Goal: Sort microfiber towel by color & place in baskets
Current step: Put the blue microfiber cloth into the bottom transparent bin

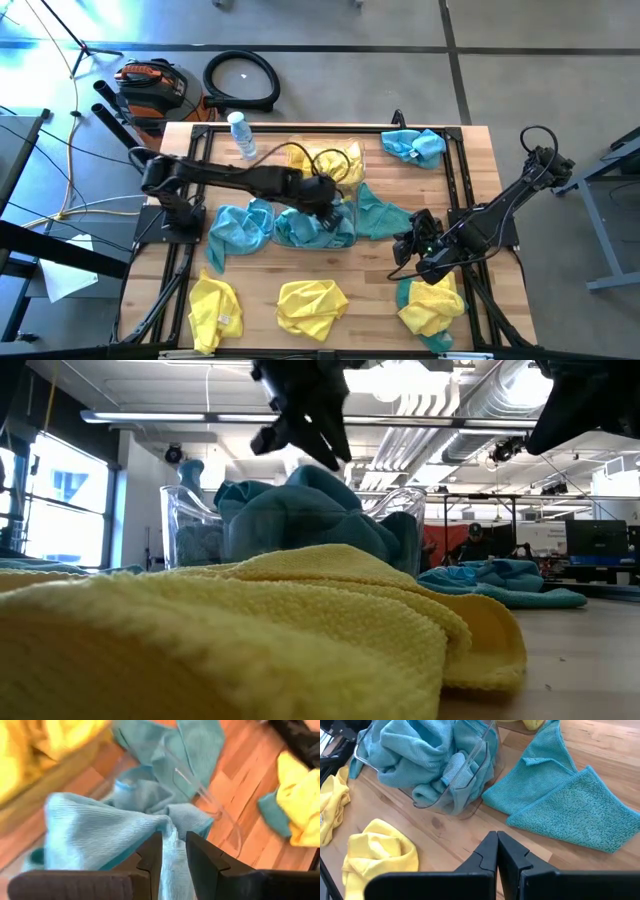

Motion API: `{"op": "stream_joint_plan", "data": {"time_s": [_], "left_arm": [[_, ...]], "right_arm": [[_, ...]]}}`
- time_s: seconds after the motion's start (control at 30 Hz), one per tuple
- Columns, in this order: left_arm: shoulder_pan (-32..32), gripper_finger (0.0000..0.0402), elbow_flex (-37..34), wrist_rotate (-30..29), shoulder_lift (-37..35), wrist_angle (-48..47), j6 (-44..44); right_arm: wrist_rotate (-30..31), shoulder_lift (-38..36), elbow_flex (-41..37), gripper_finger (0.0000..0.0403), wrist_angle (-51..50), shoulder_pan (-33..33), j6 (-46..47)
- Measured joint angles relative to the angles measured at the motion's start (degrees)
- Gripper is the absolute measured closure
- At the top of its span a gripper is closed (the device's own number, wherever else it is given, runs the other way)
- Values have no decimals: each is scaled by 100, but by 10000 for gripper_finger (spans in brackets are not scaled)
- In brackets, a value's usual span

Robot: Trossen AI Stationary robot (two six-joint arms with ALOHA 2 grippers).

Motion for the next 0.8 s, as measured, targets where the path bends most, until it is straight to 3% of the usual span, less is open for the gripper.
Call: {"op": "stream_joint_plan", "data": {"time_s": [0.27,0.63,0.8], "left_arm": [[-36,326,-121,-159,-300,-1295,-79],[18,326,-2180,474,-290,1089,-766],[109,326,-2510,467,-292,1157,-826]], "right_arm": [[7,0,0,403,-26,0,-5],[15,0,0,403,-28,-2,59],[13,0,0,403,-26,-40,60]]}}
